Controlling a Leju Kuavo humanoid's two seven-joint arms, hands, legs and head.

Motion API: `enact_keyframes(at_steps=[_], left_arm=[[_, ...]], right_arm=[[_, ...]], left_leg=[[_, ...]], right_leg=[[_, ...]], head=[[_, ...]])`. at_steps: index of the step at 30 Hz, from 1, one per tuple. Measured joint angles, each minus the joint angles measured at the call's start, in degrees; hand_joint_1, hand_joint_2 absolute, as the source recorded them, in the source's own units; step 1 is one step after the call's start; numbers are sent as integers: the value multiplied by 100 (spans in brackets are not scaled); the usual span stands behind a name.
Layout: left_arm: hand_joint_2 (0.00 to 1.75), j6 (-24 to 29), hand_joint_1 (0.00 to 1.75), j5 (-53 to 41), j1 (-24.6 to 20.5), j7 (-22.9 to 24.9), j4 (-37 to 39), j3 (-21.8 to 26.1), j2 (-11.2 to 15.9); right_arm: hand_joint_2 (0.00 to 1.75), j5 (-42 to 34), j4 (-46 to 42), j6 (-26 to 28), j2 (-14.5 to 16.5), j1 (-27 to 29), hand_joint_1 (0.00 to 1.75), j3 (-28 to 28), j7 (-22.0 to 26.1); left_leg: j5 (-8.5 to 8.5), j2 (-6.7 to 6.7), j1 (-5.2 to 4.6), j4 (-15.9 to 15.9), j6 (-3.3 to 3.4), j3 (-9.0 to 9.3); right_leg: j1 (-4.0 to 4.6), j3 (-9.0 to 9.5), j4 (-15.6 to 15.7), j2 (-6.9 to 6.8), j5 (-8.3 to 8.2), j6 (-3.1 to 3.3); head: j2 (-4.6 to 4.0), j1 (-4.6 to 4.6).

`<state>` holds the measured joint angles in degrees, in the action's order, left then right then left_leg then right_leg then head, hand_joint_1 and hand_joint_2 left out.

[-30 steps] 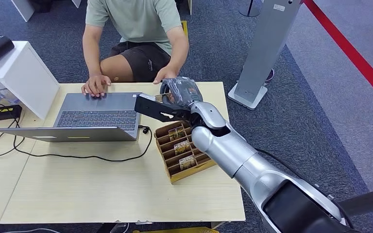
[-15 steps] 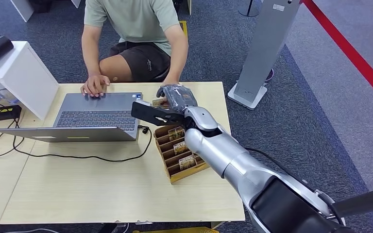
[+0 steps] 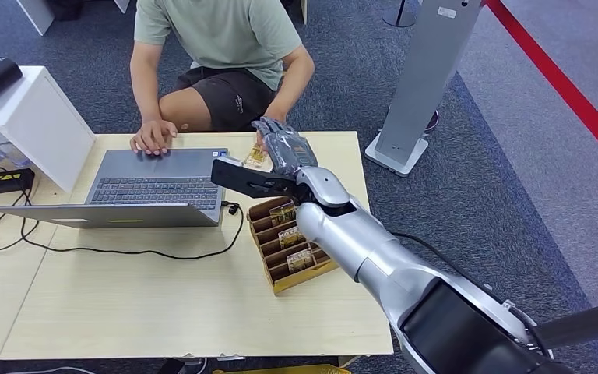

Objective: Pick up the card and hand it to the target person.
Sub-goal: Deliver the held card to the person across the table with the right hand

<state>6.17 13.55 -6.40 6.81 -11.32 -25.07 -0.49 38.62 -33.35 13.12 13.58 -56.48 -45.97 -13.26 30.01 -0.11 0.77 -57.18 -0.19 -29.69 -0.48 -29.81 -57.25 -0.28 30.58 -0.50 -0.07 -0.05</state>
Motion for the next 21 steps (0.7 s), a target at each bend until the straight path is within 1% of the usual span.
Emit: enact_keyframes(at_steps=[2,5,8,11,12,14,17,19,21], left_arm=[[0,15,0,70,40,-21,3,1,10],[0,32,0,171,123,-81,9,2,34],[0,38,0,234,195,-133,13,2,60],[0,57,0,310,253,-180,14,2,80],[0,69,0,344,272,-194,15,2,85],[0,95,0,421,304,-210,17,3,96],[0,123,0,521,336,-212,17,5,118],[0,149,0,574,344,-210,17,8,134],[0,169,0,610,349,-209,17,9,148]], right_arm=[[175,-240,-232,29,-123,50,0,26,-2],[175,-642,-862,112,-440,300,0,127,-110],[175,-976,-1695,274,-827,753,0,288,-232],[175,-1525,-2605,482,-1256,1373,0,544,-95],[175,-1804,-2924,547,-1403,1633,0,660,38],[175,-2482,-3542,633,-1673,2217,0,911,457],[175,-3331,-4259,641,-1969,3065,0,1272,1284],[175,-3563,-4576,602,-2090,3537,0,1465,1754],[175,-3657,-4840,509,-2178,3989,0,1623,2076]], left_leg=[[0,0,0,-1,0,2],[0,0,-1,-4,0,6],[1,-1,-1,-6,0,9],[3,-4,-1,-7,2,13],[5,-4,0,-7,2,15],[7,-6,0,-7,3,15],[9,-4,0,-7,2,14],[9,-3,1,-6,1,13],[9,-5,1,-6,1,13]], right_leg=[[0,0,1,0,0,0],[0,1,3,2,0,0],[0,2,7,0,0,-1],[0,8,12,-2,0,-1],[1,11,13,-2,0,-2],[1,14,16,-3,1,-2],[1,13,17,-1,1,-2],[1,13,17,0,1,-3],[1,14,17,-2,1,-3]], head=[[0,-1],[0,2],[0,1],[0,4],[0,3],[0,4],[0,11],[0,4],[0,0]])
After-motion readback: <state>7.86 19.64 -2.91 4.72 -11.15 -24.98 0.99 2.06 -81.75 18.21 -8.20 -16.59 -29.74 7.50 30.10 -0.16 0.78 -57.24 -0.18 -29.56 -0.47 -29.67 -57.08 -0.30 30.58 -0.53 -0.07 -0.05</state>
